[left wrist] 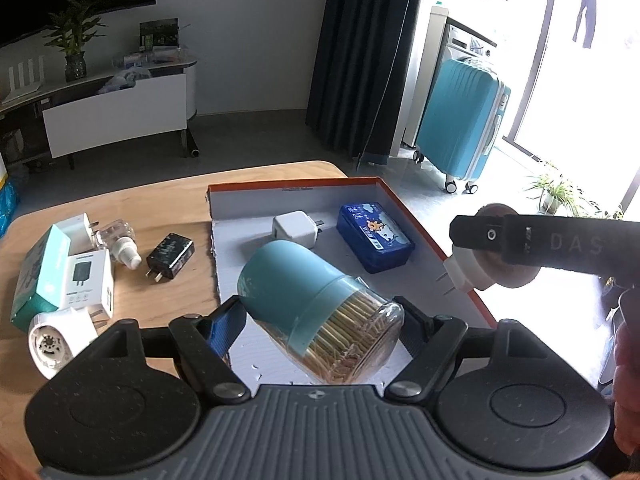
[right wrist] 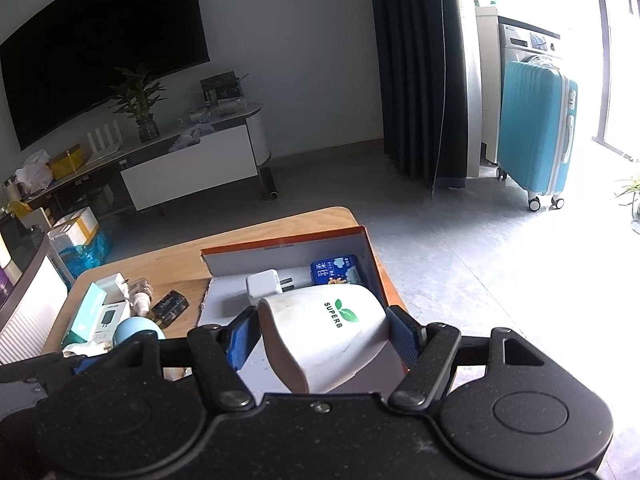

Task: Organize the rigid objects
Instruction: 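Carry the toothpick holder and white plug over the box lid, then open both grippers to drop the holder and plug into the lid, then withdraw, then grasp the white round socket adapter on the table with the left gripper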

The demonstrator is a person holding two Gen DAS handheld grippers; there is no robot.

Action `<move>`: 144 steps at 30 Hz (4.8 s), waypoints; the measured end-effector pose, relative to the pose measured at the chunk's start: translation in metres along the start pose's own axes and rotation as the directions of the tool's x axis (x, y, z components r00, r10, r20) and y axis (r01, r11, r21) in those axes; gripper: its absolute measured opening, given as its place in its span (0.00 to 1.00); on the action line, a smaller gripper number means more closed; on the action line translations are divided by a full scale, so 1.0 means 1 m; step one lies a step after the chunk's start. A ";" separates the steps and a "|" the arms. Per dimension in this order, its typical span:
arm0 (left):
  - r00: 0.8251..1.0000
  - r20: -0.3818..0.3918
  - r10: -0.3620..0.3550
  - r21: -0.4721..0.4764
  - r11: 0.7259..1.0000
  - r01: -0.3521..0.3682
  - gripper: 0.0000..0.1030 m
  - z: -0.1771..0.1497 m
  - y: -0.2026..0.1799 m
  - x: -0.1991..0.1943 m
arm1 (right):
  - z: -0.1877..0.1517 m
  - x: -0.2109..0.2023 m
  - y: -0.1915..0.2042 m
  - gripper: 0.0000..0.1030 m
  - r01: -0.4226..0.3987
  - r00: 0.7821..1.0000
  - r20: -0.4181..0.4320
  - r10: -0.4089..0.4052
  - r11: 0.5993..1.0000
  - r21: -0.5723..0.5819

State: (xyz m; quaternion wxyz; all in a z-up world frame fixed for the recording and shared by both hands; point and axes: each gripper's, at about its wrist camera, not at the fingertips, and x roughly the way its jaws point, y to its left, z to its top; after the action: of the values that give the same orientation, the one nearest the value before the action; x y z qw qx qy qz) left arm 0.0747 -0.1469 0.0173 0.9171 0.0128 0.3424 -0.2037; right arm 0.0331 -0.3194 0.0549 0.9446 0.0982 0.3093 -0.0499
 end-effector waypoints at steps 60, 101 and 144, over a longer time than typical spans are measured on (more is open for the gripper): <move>0.996 -0.081 -0.048 -0.001 0.999 0.048 0.78 0.011 -0.017 0.062 | 0.052 0.077 -0.014 0.85 -0.079 0.997 0.017 0.078 0.995 0.059; 0.978 -0.051 0.203 -0.111 0.972 -0.207 0.94 0.009 0.048 -0.026 | 0.006 0.034 0.042 0.89 -0.080 0.996 -0.036 0.077 0.994 -0.076; 0.935 -0.116 0.334 -0.265 0.897 -0.353 1.00 -0.038 0.163 -0.020 | -0.035 0.067 0.133 0.89 -0.247 0.962 -0.167 0.216 0.950 -0.191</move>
State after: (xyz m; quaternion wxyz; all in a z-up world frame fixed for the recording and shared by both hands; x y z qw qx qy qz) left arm 0.0997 0.0157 -0.0174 0.9189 -0.0506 0.3910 0.0127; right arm 0.0875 -0.1843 0.0085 0.9240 0.0370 0.3667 0.1017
